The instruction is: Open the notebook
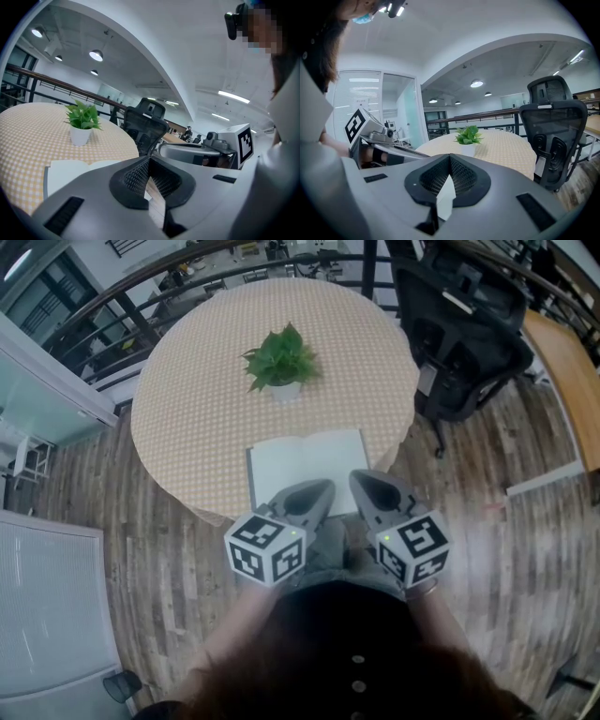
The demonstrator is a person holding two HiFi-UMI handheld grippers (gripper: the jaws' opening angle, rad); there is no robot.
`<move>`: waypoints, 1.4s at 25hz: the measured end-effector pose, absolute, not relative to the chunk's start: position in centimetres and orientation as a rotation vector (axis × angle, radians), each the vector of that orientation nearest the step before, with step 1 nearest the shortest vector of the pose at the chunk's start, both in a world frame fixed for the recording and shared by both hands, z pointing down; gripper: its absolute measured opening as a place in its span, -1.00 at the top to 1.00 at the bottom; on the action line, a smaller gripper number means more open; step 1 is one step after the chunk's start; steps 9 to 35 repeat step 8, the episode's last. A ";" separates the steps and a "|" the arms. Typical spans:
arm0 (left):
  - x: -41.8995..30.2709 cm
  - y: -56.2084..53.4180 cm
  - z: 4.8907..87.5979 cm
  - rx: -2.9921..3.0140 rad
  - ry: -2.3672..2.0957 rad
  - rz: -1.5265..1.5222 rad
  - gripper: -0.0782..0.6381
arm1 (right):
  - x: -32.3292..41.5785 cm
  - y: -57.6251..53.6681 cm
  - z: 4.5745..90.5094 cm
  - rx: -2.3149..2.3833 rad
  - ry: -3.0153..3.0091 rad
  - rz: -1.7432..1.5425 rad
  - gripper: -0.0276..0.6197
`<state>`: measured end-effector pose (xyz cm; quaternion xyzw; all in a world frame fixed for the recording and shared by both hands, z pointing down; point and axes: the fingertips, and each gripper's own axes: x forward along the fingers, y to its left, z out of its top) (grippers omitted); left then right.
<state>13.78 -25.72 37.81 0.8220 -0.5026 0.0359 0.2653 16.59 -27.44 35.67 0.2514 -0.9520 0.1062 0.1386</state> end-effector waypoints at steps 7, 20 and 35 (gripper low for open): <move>14.3 -25.9 36.5 2.237 -1.375 0.108 0.75 | 16.6 -26.9 35.1 0.713 -2.757 0.303 0.88; 14.4 -25.8 36.5 2.237 -1.379 0.116 0.75 | 16.7 -26.8 35.2 0.713 -2.754 0.307 0.88; 14.4 -25.8 36.5 2.237 -1.379 0.116 0.75 | 16.7 -26.8 35.2 0.713 -2.754 0.307 0.88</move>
